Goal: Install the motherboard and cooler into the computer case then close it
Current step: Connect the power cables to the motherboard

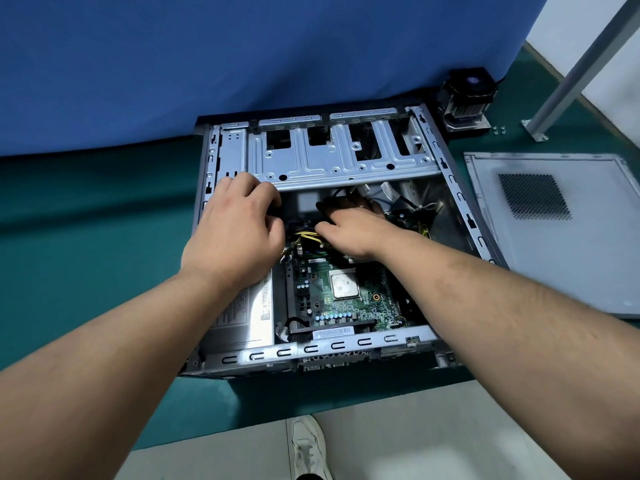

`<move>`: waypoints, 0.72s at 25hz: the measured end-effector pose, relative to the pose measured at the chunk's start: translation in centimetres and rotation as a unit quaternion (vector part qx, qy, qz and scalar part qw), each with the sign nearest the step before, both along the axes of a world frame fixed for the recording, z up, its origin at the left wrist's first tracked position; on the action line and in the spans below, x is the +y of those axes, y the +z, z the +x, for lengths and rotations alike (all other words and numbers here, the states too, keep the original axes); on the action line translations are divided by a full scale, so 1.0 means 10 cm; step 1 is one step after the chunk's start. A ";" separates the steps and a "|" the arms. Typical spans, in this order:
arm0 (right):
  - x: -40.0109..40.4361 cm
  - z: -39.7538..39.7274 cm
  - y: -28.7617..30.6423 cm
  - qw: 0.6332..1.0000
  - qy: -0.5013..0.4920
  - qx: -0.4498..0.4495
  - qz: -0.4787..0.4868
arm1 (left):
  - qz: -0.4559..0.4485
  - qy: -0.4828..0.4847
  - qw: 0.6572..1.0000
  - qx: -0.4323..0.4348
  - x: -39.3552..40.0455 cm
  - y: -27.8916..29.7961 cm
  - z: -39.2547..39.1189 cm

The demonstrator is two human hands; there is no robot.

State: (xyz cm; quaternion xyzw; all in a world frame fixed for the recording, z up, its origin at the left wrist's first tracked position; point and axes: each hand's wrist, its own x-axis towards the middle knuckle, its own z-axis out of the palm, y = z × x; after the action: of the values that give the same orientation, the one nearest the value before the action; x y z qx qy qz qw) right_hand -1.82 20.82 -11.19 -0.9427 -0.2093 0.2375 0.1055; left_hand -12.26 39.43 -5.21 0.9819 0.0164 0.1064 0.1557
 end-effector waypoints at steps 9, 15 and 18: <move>-0.75 -0.17 0.82 0.942 0.183 -0.275 -0.052 | 0.023 -0.018 0.999 0.017 0.00 0.05 -0.01; -1.14 -0.15 0.79 0.960 0.105 -0.261 -0.005 | 0.043 -0.015 0.998 0.048 -0.02 0.10 -0.02; -1.11 -0.17 0.79 0.956 -0.008 -0.289 0.042 | 0.058 -0.021 0.996 0.069 -0.01 0.13 -0.01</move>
State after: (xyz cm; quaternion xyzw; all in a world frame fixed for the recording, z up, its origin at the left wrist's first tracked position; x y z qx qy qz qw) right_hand -3.53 9.75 -3.30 -0.9674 -0.2333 -0.0550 0.0817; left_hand -12.38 39.31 -3.95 0.9944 0.0001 0.0359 0.0995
